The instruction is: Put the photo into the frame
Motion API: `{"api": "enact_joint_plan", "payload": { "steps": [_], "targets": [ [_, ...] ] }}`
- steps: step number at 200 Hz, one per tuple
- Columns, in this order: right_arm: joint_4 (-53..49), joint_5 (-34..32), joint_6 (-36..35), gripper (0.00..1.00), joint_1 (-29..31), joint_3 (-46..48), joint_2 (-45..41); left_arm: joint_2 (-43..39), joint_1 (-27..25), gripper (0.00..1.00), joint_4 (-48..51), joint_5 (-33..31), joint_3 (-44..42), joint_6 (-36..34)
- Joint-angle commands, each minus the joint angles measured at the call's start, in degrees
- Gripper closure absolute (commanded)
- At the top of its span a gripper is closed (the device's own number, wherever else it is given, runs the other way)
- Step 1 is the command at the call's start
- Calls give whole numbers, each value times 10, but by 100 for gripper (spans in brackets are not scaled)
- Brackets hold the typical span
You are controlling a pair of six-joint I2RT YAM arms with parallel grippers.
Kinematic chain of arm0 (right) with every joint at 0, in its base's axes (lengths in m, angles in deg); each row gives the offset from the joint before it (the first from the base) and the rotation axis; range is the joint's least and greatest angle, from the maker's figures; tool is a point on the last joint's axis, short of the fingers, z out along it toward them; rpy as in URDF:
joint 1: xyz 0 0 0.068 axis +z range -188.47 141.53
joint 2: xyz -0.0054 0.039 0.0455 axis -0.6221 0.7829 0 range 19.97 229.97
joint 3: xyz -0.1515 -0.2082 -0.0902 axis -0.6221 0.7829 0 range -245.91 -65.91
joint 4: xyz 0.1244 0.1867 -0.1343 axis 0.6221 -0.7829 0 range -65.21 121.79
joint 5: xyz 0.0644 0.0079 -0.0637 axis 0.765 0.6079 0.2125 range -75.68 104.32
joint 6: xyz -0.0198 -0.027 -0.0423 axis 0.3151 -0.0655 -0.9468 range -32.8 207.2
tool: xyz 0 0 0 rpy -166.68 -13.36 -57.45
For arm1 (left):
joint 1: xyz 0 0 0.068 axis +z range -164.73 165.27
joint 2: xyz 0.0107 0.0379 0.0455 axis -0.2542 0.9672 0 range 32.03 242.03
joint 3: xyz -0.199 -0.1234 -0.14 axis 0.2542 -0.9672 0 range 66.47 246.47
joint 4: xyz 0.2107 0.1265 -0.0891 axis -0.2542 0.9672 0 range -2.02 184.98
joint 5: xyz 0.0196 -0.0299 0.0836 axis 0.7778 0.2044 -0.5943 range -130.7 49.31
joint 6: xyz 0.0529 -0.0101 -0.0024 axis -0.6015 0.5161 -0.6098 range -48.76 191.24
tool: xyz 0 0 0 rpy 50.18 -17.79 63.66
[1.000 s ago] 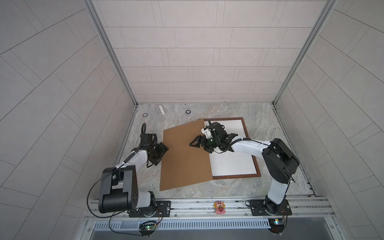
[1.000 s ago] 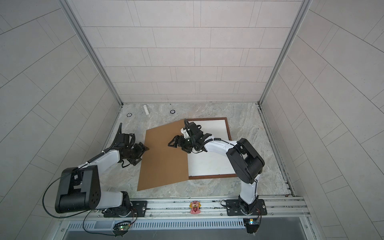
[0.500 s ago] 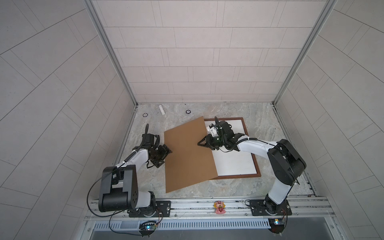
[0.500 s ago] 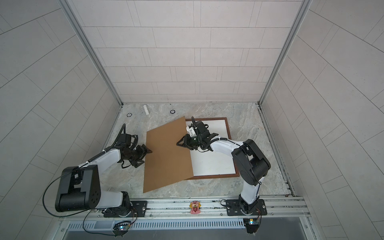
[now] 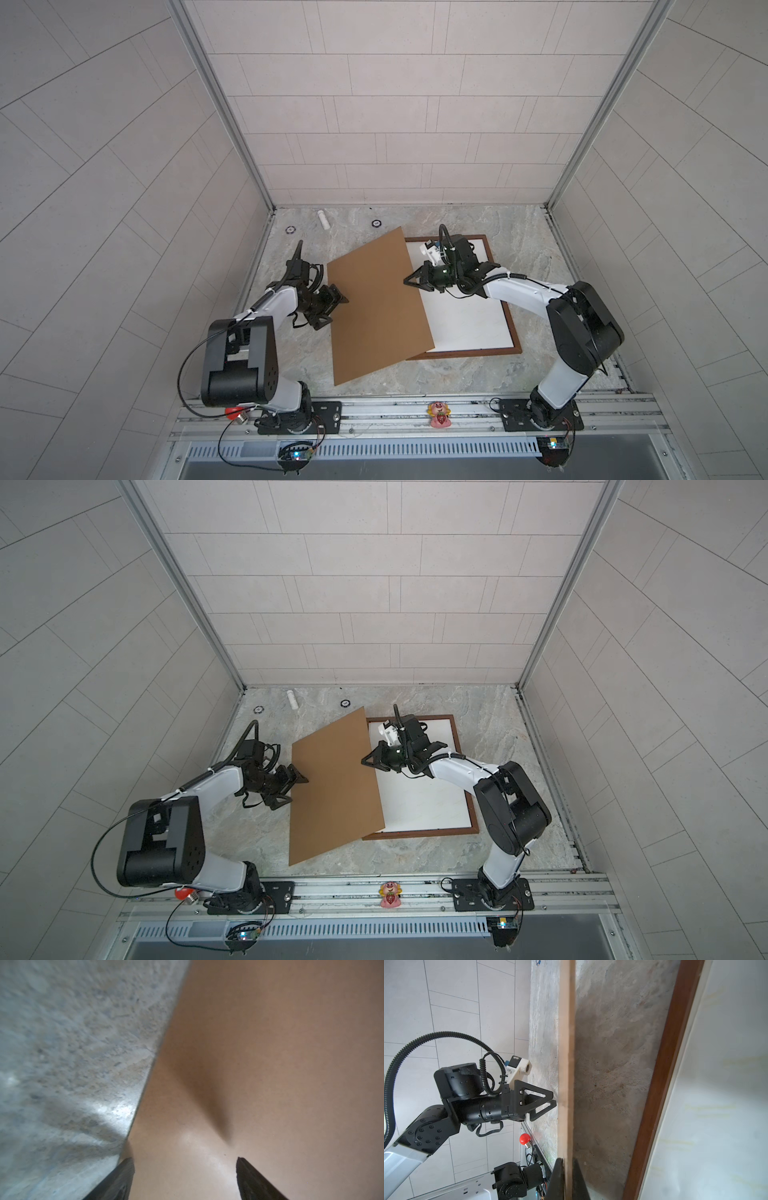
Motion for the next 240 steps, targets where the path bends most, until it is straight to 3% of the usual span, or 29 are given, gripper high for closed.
{"api": "enact_joint_plan", "payload": {
  "steps": [1, 59, 80, 111, 136, 151, 203, 240],
  "targets": [
    [32, 36, 1, 90, 12, -8, 5, 7, -2, 16, 23, 23, 22, -32],
    [60, 41, 22, 90, 28, -11, 22, 14, -1, 17, 18, 38, 14, -37],
    [66, 35, 22, 80, 33, -12, 31, 18, -1, 16, 17, 45, 13, -41],
    [104, 35, 44, 80, 42, -2, 43, 17, 2, 16, 11, 55, 7, -42],
    [123, 45, 57, 89, 43, 1, 48, 10, 6, 17, 5, 61, 3, -39],
    [136, 49, 68, 100, 40, 12, 38, 7, 13, 16, 13, 64, 3, -45],
    [156, 84, 82, 100, -5, 49, -26, -48, 63, 16, 54, 88, 25, -86],
    [318, 136, 213, 100, -70, 113, -71, -125, 89, 12, 61, 62, 41, -102]
  ]
}}
